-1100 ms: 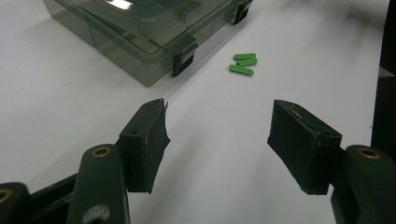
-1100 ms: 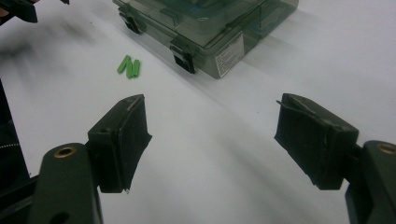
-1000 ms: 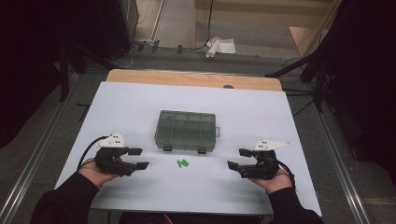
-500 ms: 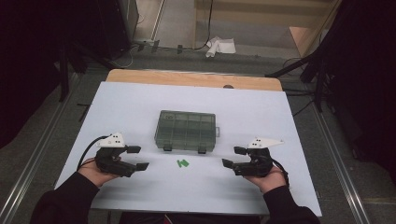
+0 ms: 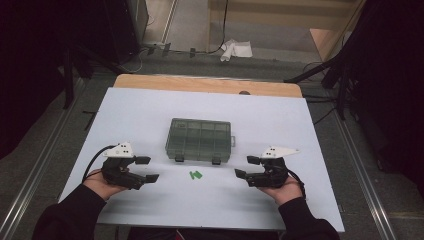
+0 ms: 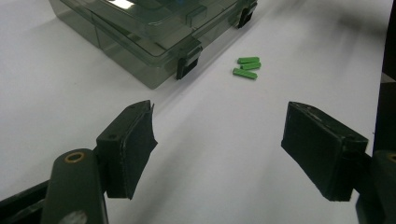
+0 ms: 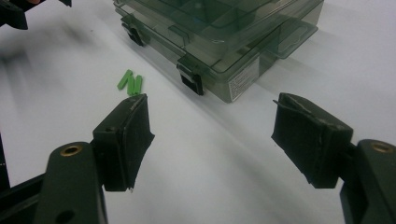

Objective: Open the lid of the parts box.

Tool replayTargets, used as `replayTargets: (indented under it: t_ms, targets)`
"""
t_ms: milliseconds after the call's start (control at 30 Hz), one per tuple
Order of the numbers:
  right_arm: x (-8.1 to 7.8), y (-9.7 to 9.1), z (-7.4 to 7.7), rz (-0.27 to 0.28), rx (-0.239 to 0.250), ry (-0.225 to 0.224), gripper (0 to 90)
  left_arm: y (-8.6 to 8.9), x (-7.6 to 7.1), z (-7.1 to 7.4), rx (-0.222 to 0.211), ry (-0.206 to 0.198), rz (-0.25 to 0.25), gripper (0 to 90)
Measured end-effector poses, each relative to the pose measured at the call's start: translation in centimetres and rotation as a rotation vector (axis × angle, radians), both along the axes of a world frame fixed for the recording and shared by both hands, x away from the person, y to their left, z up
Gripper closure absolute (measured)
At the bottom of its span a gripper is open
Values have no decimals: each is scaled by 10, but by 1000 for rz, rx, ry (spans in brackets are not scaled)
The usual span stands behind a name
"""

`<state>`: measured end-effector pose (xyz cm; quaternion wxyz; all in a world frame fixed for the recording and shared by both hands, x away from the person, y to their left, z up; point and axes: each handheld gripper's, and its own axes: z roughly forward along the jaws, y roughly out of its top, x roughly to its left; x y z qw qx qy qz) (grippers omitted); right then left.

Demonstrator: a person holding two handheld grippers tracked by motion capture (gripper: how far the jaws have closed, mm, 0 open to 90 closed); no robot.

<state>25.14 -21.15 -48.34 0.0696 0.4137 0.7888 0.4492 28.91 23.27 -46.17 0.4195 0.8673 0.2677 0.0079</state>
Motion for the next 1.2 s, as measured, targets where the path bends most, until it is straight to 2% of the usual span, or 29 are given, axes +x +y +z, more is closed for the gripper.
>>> replayTargets:
  t_ms: [200, 367, 433, 467, 500, 533, 600, 633, 667, 700, 767, 833, 900, 933, 967, 1000, 1100, 1200]
  targets:
    - [4, 3, -3, -7, 12, 18, 227, 0, 0, 0, -1, 0, -3, 242]
    - [6, 8, -2, -10, -4, 7, 229, 0, 0, 0, 10, -2, -5, 243]
    - [7, 10, -1, -12, -18, 3, 272, 0, -1, 0, 5, -2, -4, 242]
    - [8, 12, -1, -18, -26, 2, 323, 0, -1, 1, 8, 0, -5, 242]
    - [8, 12, -1, -18, -26, 2, 323, 0, -1, 1, 8, 0, -5, 242]
    - [10, 13, -2, -21, -27, 10, 377, 0, -1, 0, 3, -2, -5, 242]
    - [10, 14, -2, -28, -27, 10, 396, 0, -1, 0, 6, -1, -5, 242]
    - [11, 15, -1, -31, -34, -3, 473, 0, -1, 1, 11, -2, -6, 242]
    - [11, 15, -1, -31, -34, -3, 473, 0, -1, 1, 10, -1, -6, 242]
    - [13, 16, -1, -40, -42, -5, 525, 0, 0, 0, 6, -2, -7, 242]
    - [14, 17, -2, -46, -41, -2, 550, 0, 0, 0, 8, -3, -11, 242]
    - [16, 19, -3, -48, -48, 14, 640, 0, -1, 0, 11, -3, -8, 242]
    - [16, 20, -2, -49, -47, 17, 670, 0, -1, 1, 8, -2, -4, 242]
    - [17, 23, -2, -43, -57, 24, 768, 0, -1, 1, 10, -1, -4, 242]
    - [17, 23, -2, -43, -57, 24, 768, 0, -1, 1, 10, -1, -4, 242]
    - [18, 25, -1, -45, -61, 44, 842, 0, 0, 0, 3, -1, -3, 242]
    - [19, 29, -1, -31, -66, 49, 896, 0, 0, 0, -6, 1, -2, 242]
    - [20, 31, -1, -37, -59, 64, 900, -1, 1, 0, -13, 4, 3, 242]
